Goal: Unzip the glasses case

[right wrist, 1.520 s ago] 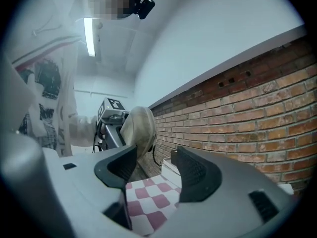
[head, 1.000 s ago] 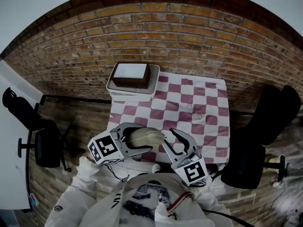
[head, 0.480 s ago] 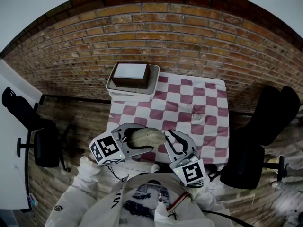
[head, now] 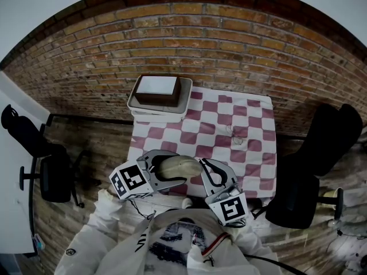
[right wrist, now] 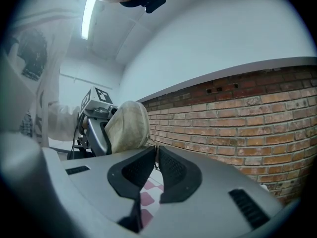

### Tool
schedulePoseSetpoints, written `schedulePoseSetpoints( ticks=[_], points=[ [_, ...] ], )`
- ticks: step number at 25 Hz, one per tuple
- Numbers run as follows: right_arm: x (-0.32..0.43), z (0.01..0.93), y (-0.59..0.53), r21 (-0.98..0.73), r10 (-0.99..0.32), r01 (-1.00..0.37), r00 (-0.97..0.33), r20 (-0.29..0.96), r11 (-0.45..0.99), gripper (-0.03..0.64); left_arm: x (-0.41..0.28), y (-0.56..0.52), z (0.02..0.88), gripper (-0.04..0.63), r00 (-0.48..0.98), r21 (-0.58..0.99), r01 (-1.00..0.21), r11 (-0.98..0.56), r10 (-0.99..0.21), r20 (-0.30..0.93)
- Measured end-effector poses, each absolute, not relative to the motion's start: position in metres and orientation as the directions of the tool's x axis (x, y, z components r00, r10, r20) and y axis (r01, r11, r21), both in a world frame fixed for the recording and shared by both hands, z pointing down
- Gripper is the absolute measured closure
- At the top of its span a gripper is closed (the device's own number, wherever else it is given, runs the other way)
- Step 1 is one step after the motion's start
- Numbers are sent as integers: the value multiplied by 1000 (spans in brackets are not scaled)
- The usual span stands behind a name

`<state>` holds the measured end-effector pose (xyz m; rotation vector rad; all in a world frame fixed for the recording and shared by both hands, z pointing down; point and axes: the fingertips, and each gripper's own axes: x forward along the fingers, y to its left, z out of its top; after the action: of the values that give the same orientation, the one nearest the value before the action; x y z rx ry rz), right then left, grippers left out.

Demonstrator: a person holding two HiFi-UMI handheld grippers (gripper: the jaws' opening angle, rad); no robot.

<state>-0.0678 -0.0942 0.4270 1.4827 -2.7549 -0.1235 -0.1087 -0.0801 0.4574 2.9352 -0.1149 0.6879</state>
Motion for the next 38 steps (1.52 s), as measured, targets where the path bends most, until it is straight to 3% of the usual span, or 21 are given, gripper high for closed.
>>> schedulePoseSetpoints(
  ticks=[8, 12, 25, 38],
  points=[
    [-70, 435, -94, 108, -842, -836, -540, 6, 538, 598, -111, -79, 464, 298, 893, 110, -108, -988, -48, 448],
    [-69, 439, -94, 206, -850, -826, -524, 61, 524, 601, -112, -81, 465, 296, 892, 107, -125, -986, -65, 448],
    [-52, 461, -105, 468, -923, -795, -337, 188, 386, 601, -106, -85, 491, 298, 832, 107, -215, -971, -125, 541],
    [-44, 477, -106, 594, -930, -716, -270, 251, 368, 603, -100, -87, 511, 301, 775, 68, -264, -962, -170, 609]
  ],
)
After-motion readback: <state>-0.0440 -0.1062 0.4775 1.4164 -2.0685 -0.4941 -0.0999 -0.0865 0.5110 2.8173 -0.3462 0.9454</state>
